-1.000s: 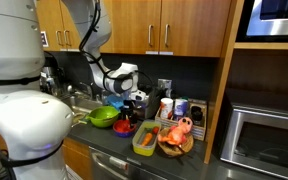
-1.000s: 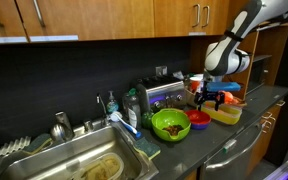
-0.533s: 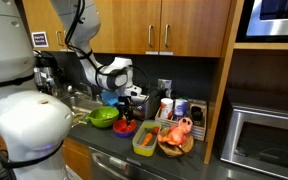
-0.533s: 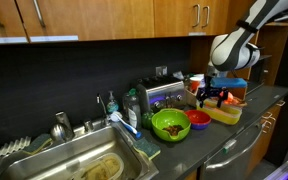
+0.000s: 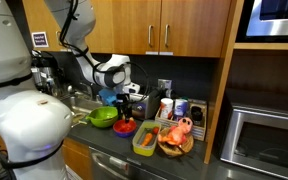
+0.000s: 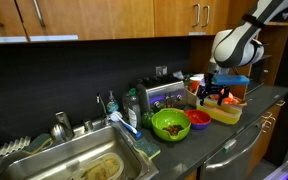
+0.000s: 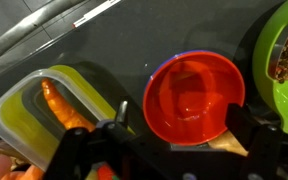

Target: Move the red and blue bowl to the counter

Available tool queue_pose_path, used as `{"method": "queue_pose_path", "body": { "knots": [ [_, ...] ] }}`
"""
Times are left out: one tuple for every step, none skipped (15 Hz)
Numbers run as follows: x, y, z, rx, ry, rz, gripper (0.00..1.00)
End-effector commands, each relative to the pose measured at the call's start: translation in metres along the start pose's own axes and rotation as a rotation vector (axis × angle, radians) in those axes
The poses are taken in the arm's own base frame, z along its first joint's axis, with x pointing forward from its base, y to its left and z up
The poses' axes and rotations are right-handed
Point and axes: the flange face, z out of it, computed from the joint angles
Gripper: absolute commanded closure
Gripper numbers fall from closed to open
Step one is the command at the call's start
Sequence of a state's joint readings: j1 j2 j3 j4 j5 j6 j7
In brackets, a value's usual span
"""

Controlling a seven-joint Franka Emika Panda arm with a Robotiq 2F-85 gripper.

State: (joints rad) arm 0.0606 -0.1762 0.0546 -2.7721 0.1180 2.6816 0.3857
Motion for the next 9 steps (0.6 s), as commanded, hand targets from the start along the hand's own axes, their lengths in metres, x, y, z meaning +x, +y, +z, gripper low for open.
{"method": "queue_pose_path", "body": {
  "knots": [
    [-0.0042,-0.0022,-0.0120,-0.010,0.024,-0.002,0.00],
    [-0.0071,-0.0024,-0.0136,-0.009,0.030,-0.004,0.00],
    [-0.0062,-0.0032,-0.0146,-0.008,0.031,-0.008,0.00],
    [-0.0061,-0.0039,-0.0151,-0.002,0.031,-0.012,0.00],
    [-0.0049,-0.0061,-0.0158,0.002,0.031,-0.017,0.00],
    [-0.0049,-0.0069,-0.0163,0.003,0.032,-0.019,0.00],
    [-0.0072,-0.0059,-0.0153,0.004,0.032,-0.022,0.00],
    [-0.0005,-0.0071,-0.0105,0.009,0.024,-0.018,0.00],
    [-0.0009,-0.0073,-0.0105,0.009,0.024,-0.019,0.00]
  ]
}}
